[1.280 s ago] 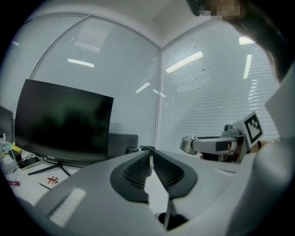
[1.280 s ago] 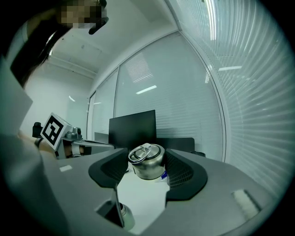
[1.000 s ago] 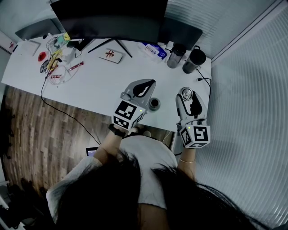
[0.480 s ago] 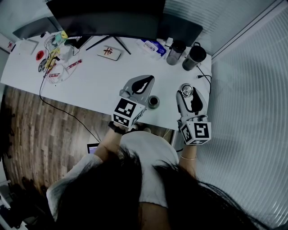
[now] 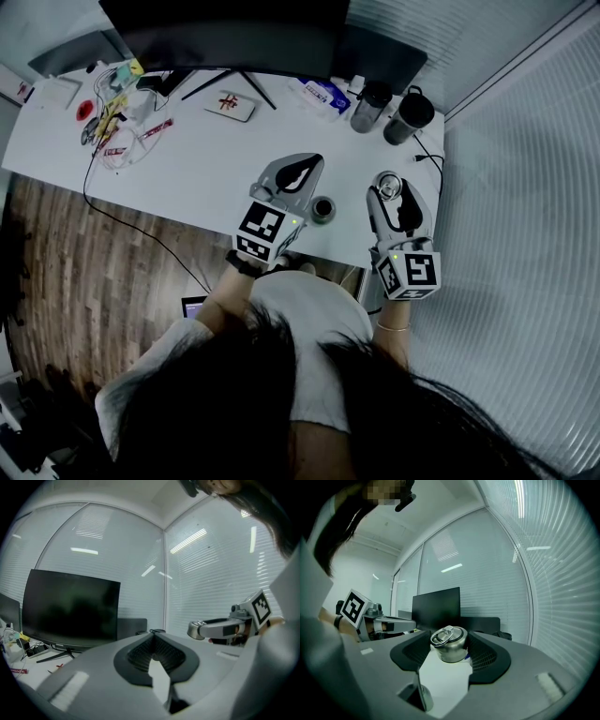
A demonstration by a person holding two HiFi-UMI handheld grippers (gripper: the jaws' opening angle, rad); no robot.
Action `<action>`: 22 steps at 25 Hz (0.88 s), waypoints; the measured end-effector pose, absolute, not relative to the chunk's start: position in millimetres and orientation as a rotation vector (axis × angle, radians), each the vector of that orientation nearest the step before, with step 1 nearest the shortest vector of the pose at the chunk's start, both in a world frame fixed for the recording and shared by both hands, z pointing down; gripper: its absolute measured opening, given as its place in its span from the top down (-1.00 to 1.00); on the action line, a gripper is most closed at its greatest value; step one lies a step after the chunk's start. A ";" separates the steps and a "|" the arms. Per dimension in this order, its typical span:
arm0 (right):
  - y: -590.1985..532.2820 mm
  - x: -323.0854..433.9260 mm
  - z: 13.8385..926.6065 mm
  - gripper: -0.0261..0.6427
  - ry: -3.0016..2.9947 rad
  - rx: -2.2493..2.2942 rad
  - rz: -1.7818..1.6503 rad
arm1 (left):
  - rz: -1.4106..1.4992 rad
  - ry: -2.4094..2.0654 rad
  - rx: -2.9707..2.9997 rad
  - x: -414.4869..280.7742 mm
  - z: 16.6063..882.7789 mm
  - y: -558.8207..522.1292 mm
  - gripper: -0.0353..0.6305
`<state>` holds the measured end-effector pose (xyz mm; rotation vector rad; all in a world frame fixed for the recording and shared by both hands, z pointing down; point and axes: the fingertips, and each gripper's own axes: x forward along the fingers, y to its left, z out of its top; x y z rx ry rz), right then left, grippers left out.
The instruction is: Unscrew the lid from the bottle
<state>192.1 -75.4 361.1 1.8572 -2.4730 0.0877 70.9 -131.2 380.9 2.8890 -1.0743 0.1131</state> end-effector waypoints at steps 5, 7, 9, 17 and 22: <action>-73.9 188.7 363.8 0.17 -2.478 1.849 0.095 | 0.116 -1.074 2.889 68.7 382.0 -128.8 0.72; -73.8 188.0 364.4 0.17 -2.478 1.849 0.098 | 0.117 -1.074 2.889 67.5 382.6 -128.6 0.72; -73.9 187.5 364.6 0.17 -2.477 1.853 0.103 | 0.117 -1.075 2.888 66.0 382.6 -128.6 0.72; -74.6 185.4 365.0 0.17 -2.474 1.858 0.117 | 0.119 -1.071 2.889 63.5 382.1 -128.7 0.72; -73.4 184.4 367.0 0.17 -2.478 1.852 0.121 | 0.121 -1.072 2.888 62.7 383.4 -128.2 0.72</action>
